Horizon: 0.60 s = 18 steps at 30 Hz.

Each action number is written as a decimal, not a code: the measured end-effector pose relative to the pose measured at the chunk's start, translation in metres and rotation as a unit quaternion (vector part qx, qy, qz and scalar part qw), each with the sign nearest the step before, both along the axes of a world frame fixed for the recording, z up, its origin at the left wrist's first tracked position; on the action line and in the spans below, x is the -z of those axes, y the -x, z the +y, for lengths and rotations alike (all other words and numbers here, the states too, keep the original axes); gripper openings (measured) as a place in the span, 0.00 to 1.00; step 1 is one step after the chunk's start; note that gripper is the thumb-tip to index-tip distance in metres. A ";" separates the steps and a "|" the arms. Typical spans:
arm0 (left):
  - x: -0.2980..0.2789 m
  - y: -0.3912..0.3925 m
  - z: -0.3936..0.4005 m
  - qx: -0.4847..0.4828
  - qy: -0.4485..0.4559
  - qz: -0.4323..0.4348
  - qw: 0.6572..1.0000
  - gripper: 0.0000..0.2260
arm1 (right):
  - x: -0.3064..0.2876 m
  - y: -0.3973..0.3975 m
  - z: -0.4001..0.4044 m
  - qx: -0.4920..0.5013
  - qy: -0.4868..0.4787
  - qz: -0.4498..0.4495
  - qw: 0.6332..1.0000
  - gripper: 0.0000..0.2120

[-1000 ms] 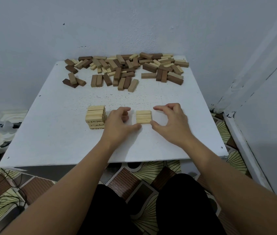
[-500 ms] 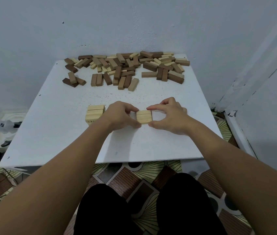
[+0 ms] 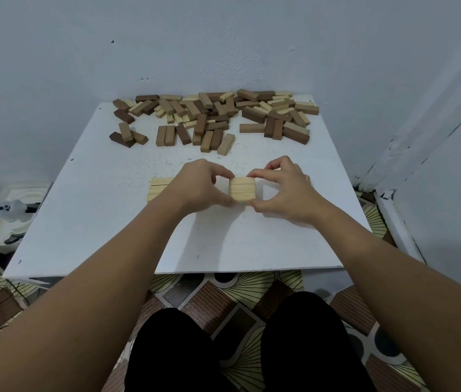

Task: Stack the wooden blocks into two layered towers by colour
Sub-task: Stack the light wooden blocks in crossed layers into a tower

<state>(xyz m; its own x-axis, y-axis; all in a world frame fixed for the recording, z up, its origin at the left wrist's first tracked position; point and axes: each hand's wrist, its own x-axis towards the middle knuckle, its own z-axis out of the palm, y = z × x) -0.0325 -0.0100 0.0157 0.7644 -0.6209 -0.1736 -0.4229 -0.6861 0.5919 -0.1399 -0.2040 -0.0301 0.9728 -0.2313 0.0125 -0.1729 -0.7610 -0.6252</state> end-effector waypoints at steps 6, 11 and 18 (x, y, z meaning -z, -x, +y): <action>-0.032 -0.012 0.032 0.004 -0.003 -0.041 0.999 0.26 | -0.025 -0.019 0.026 -0.023 -0.024 -0.036 0.999 0.25; -0.046 -0.028 0.069 -0.021 -0.008 -0.035 0.999 0.26 | -0.036 -0.041 0.060 -0.043 -0.041 -0.055 0.997 0.25; -0.052 -0.044 0.102 -0.040 0.003 -0.033 0.999 0.27 | -0.044 -0.065 0.089 -0.064 -0.051 -0.070 0.994 0.24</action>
